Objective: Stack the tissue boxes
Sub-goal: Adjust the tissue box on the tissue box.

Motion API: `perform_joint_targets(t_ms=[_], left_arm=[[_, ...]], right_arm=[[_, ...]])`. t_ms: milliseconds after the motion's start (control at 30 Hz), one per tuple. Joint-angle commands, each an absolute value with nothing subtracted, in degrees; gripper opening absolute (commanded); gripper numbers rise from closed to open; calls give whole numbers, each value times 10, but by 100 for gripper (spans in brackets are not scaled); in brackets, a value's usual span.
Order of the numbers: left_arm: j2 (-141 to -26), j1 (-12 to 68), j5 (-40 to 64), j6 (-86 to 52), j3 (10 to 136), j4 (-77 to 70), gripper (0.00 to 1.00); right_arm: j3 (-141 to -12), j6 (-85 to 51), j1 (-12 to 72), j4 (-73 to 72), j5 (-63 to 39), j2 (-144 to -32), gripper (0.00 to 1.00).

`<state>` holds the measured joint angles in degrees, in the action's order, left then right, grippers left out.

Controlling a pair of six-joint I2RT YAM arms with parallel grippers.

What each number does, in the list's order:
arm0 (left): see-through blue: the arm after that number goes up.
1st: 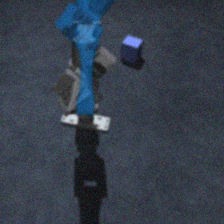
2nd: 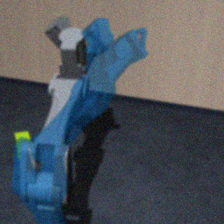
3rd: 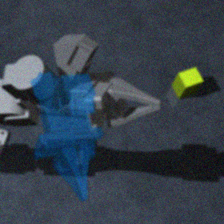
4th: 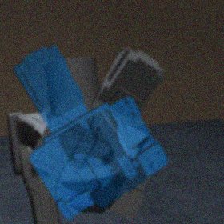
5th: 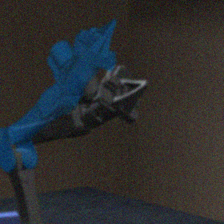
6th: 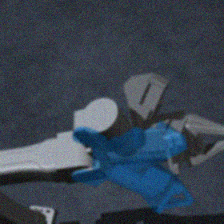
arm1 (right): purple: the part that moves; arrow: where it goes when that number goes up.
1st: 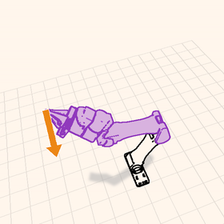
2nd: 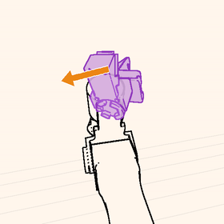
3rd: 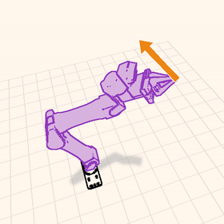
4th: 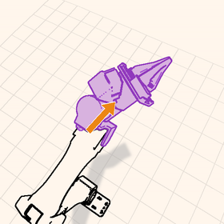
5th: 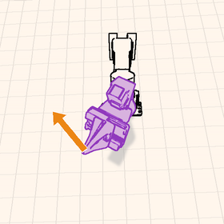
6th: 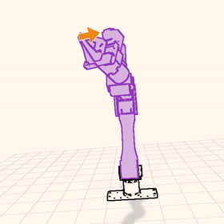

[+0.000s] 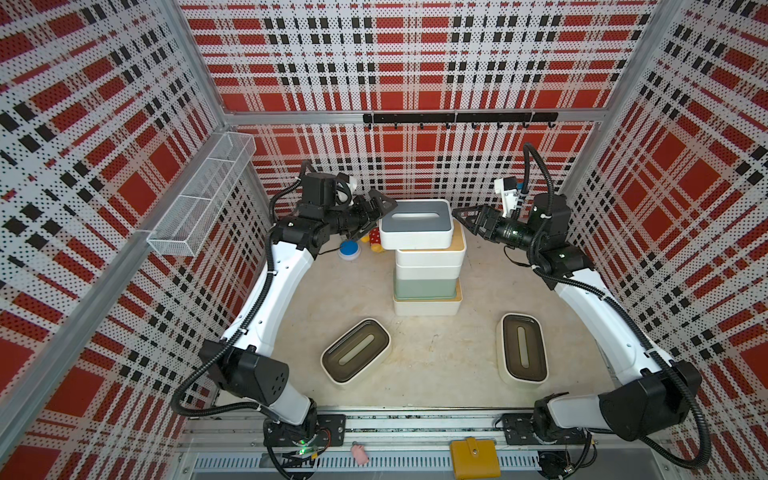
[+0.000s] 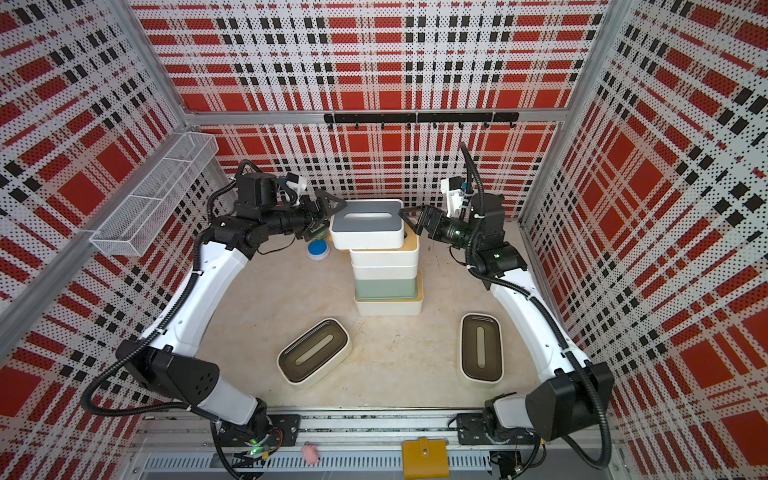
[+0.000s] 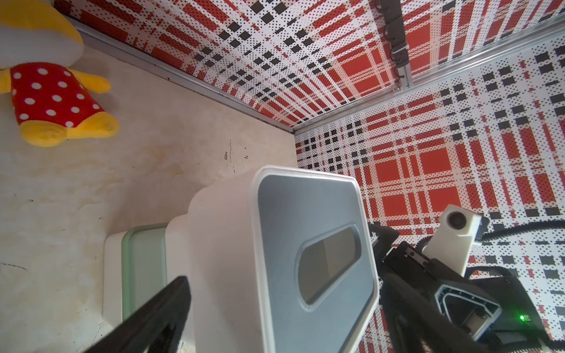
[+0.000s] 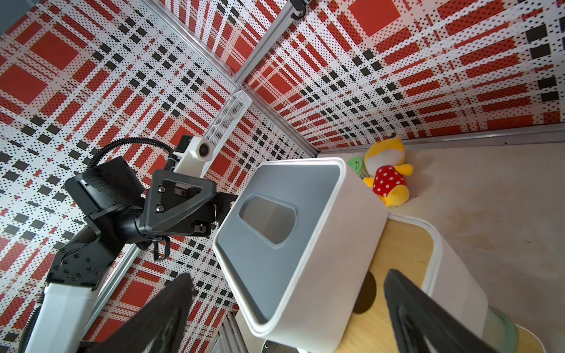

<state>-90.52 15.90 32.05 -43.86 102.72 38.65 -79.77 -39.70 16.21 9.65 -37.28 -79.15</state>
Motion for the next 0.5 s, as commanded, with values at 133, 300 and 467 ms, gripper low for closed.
perform_joint_targets(t_ms=[133, 300, 467], left_arm=[[-909, 170, 315, -423, 1056, 391, 99], [-911, 170, 316, -420, 1062, 391, 99], [-919, 190, 324, -419, 1074, 390, 100]], right_arm=[[-824, -402, 176, 74, -384, -809, 100], [-820, -407, 184, 63, -387, -812, 100], [-817, -408, 187, 61, -387, -810, 100]])
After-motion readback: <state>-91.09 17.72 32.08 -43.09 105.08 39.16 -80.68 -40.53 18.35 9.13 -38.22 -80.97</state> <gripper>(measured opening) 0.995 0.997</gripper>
